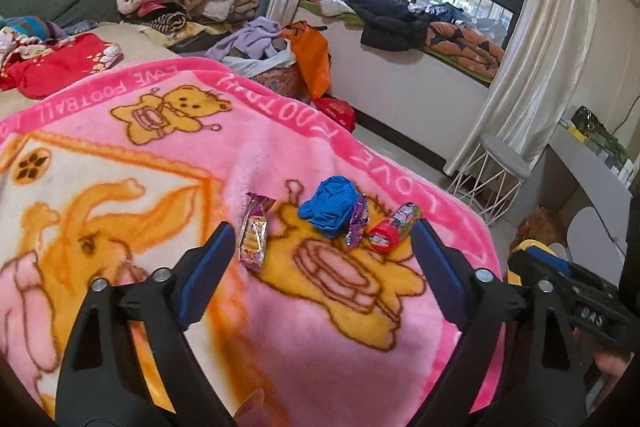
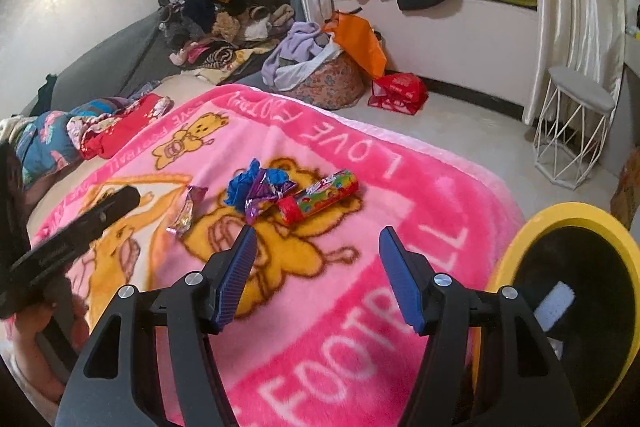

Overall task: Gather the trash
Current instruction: 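Move both open tools back over the remaining trash on the blanket, then grasp the blue plastic bag with the left tool while the right tool grasps the red candy tube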

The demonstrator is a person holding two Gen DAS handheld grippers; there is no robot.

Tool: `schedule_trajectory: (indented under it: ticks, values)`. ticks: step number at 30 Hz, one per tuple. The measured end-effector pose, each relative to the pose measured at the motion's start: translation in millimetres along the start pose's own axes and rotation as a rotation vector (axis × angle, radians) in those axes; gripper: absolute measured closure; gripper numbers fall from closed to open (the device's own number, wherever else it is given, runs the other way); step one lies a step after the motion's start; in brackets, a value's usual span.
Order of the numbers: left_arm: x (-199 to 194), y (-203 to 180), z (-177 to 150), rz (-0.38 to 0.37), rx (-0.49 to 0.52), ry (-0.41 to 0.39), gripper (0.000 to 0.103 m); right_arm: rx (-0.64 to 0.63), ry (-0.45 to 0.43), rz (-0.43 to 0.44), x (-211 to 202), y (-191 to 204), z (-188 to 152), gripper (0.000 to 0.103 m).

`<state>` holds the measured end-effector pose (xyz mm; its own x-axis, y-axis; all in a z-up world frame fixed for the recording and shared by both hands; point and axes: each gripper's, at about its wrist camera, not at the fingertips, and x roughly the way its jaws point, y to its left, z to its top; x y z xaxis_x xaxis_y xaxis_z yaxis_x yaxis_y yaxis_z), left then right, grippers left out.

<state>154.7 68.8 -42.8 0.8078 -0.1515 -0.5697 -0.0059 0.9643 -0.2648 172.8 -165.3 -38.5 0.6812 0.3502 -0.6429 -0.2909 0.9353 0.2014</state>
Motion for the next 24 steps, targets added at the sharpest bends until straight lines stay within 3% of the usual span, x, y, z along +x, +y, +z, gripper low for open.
schedule_trajectory:
  ticks: [10,18,24]
  values:
    - [53,-7,5,-0.022,0.060,0.107,0.053,0.091,0.073,-0.024,68,-11,28,0.042]
    - [89,-14,7,-0.022,0.120,0.174,0.066,0.183,0.156,-0.032,118,-25,32,0.042]
    - [108,-15,6,-0.015,0.134,0.196,0.069,0.215,0.193,-0.012,143,-24,34,0.042]
